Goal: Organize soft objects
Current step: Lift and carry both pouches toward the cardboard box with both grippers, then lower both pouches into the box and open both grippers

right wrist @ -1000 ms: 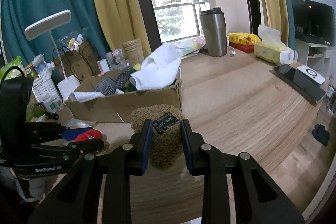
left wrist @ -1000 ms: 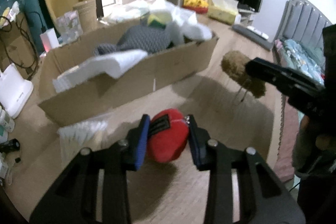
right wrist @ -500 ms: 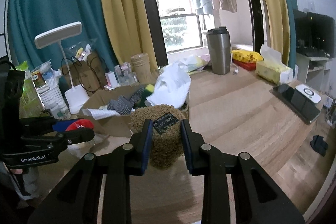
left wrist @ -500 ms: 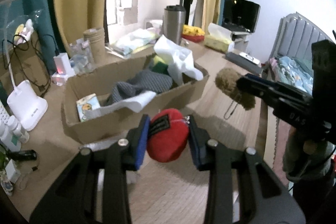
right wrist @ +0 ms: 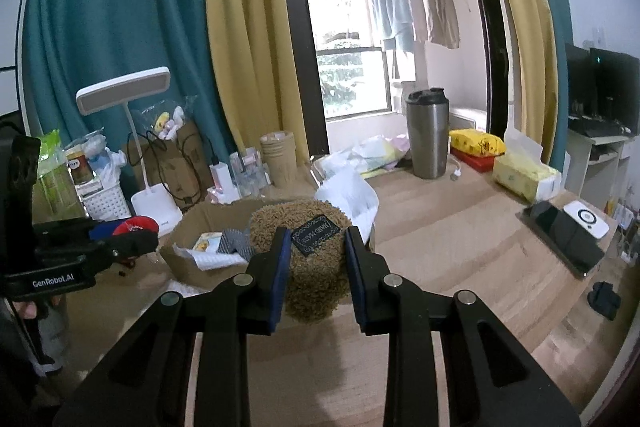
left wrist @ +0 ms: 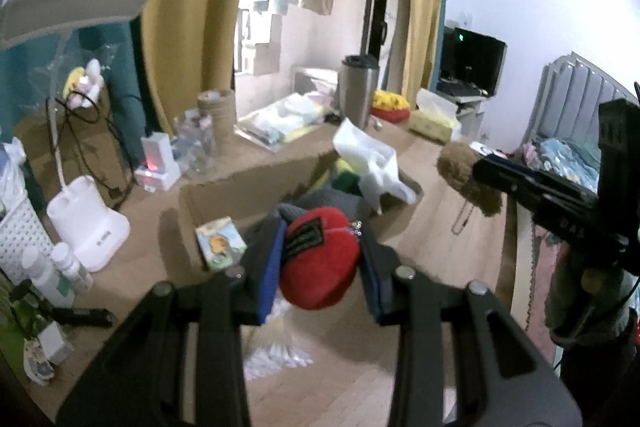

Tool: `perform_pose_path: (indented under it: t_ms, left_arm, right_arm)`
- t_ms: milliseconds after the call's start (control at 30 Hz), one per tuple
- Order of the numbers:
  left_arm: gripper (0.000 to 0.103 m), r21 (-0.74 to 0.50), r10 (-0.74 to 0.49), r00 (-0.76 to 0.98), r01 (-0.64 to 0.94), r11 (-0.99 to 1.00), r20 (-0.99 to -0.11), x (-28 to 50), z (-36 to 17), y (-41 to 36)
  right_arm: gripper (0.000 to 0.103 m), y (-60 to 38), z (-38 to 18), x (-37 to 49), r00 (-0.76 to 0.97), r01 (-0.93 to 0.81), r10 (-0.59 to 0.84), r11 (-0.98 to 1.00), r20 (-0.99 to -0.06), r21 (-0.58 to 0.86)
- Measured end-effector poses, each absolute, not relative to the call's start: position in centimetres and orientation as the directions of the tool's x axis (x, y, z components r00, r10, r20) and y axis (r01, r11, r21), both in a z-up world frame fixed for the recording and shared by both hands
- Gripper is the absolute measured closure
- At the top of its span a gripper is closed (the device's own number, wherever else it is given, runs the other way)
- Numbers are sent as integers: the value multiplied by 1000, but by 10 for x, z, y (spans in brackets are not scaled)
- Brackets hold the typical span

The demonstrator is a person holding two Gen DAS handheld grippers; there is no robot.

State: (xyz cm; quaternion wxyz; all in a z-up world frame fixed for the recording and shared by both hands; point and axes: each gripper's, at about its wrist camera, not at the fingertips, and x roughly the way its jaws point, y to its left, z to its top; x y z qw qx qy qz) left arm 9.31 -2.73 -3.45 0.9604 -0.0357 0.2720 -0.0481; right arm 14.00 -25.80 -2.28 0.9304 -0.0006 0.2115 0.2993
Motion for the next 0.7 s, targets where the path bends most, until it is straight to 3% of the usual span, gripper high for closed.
perform_pose_path:
  t_ms: [700]
  left_arm:
    - [67, -45, -22, 893, 2, 999, -450, 117, -17, 6]
  right_arm:
    - [74, -231, -4, 162, 705, -617, 609, 780, -362, 110]
